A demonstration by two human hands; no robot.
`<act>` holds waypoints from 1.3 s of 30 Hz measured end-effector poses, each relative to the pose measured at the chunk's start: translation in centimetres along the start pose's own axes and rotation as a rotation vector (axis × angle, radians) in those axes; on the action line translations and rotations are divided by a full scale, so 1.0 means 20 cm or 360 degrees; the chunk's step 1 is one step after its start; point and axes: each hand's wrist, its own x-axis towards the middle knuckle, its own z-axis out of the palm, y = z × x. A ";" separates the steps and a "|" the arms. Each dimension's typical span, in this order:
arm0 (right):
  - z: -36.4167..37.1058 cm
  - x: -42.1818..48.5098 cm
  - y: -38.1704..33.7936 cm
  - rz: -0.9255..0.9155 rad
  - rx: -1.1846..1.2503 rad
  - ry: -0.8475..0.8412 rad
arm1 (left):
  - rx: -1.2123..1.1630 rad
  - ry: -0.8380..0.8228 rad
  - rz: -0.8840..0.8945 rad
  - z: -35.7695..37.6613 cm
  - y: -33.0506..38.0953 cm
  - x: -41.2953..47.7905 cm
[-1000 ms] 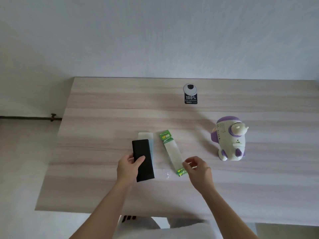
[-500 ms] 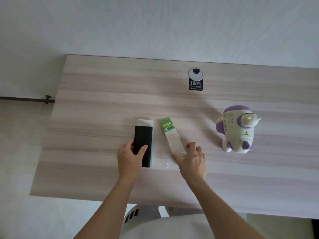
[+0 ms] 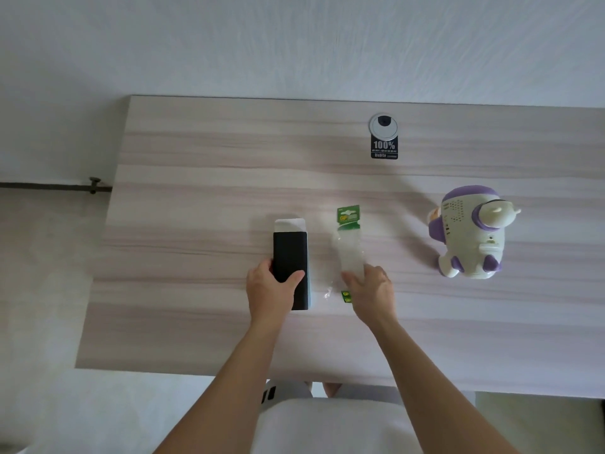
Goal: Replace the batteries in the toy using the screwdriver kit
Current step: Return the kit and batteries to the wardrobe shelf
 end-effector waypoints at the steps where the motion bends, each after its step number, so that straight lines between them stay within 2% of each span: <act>1: 0.00 0.00 0.00 0.0024 0.0225 -0.0026 | -0.0003 0.0005 0.0011 0.00 0.00 0.00; 3: 0.01 -0.02 -0.05 0.0109 0.0631 -0.0136 | -0.0005 0.0028 0.0014 0.00 0.00 -0.01; 5: 0.04 -0.04 -0.10 0.0150 0.0856 -0.0252 | 0.0013 0.0056 0.0004 0.00 -0.01 -0.01; 8: 0.09 -0.05 -0.15 0.0176 0.0986 -0.0379 | 0.0027 0.0091 -0.0001 0.03 0.00 -0.02; 14: 0.11 -0.05 -0.16 0.0259 0.1162 -0.0396 | -0.0103 0.0064 -0.0053 0.05 -0.01 -0.01; 21: 0.08 -0.04 -0.13 0.0246 0.1202 -0.0394 | -0.0412 -0.0035 -0.0162 0.03 -0.03 -0.03; 28: 0.06 -0.02 -0.15 0.0232 0.1201 -0.0370 | -0.0812 -0.0338 -0.0294 0.00 -0.04 -0.01; 34: 0.01 -0.09 -0.20 0.0189 0.1174 -0.0496 | -0.1216 -0.0505 -0.0402 -0.09 -0.01 -0.06; 39: -0.14 -0.20 -0.31 0.0110 0.1148 -0.0450 | -0.1312 -0.0593 -0.0323 -0.21 0.09 -0.09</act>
